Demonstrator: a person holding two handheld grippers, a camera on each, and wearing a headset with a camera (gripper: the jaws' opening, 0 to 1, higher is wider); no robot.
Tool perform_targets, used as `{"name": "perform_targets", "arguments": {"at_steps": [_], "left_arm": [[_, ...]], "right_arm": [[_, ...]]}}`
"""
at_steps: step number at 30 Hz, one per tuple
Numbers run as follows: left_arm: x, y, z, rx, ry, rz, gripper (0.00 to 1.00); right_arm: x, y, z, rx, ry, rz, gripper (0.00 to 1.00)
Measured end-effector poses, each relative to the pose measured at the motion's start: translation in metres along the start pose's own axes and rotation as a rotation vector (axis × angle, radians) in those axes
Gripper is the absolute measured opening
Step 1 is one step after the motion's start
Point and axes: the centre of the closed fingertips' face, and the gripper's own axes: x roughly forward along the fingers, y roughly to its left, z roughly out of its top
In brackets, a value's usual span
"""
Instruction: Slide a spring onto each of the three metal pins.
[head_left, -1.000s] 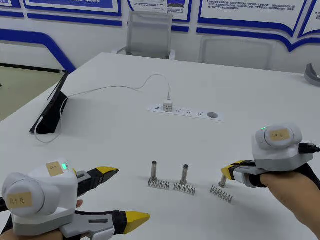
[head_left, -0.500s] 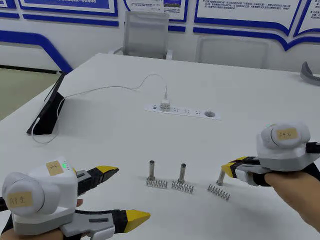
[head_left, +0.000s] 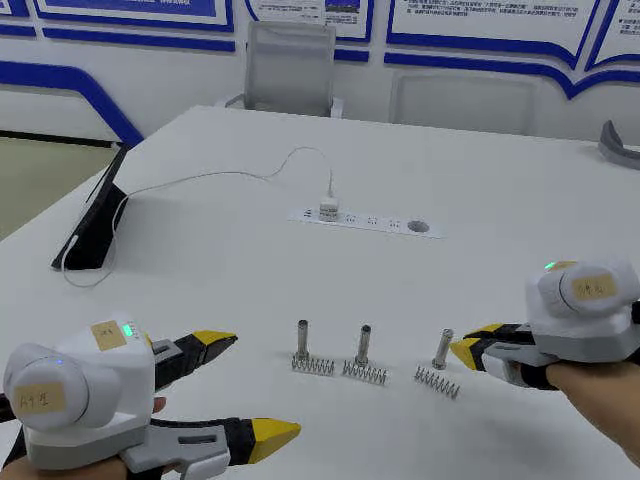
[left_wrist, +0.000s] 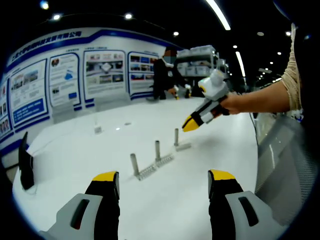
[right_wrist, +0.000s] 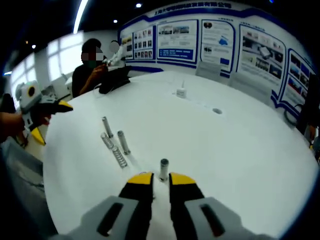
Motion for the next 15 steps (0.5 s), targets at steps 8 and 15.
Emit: {"name": "perform_targets", "arguments": {"at_steps": [8,15], "left_arm": [[0.001,-0.002,0.0,0.002,0.001,-0.005,0.73],[0.001,-0.001,-0.002,-0.001,0.006,-0.006,0.73]], "right_arm": [[0.006,0.007,-0.017,-0.015,0.034,0.057,0.13],[0.013,0.013,-0.031,-0.053,0.081,0.111,0.14]]}}
